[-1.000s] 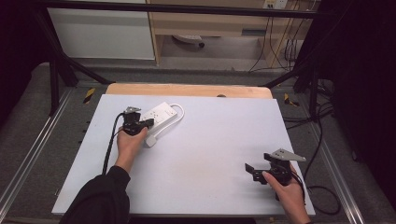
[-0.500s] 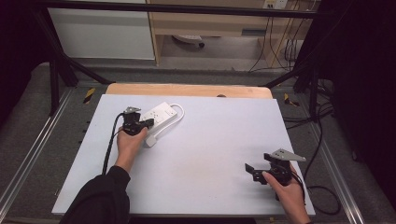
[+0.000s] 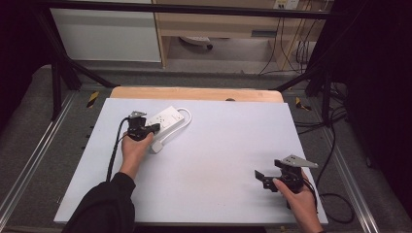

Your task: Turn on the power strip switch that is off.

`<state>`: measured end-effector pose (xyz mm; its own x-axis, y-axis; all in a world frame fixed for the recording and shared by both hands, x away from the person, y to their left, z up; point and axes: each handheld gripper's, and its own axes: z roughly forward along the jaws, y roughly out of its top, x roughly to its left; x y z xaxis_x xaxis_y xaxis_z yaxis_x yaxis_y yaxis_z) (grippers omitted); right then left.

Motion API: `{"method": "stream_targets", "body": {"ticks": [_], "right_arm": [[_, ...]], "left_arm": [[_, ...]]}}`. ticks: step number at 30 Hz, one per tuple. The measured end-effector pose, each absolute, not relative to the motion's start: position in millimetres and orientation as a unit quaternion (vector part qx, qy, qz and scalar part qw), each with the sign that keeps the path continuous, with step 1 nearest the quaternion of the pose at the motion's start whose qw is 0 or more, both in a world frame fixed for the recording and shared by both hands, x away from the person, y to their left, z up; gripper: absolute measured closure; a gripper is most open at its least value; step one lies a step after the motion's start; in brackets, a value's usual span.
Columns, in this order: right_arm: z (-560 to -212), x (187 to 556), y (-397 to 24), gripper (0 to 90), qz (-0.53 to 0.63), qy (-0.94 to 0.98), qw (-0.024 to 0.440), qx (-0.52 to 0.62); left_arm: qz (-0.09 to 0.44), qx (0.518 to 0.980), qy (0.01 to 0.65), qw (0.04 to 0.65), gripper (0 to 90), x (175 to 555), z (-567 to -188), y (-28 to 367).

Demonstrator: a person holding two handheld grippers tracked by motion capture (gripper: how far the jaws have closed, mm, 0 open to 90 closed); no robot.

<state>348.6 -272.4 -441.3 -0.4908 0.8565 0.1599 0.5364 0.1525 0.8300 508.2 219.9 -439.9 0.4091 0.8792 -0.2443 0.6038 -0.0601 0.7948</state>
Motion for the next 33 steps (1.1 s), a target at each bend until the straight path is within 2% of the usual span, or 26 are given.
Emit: {"method": "stream_targets", "body": {"ticks": [33], "right_arm": [[-441.3, 348.5, -272.3, 4.5, 0.449, 0.738, 0.177, 0.472]], "left_arm": [[0.146, 0.71, 0.526, 0.446, 90.0, 509.8, -440.2, 220.6]]}}
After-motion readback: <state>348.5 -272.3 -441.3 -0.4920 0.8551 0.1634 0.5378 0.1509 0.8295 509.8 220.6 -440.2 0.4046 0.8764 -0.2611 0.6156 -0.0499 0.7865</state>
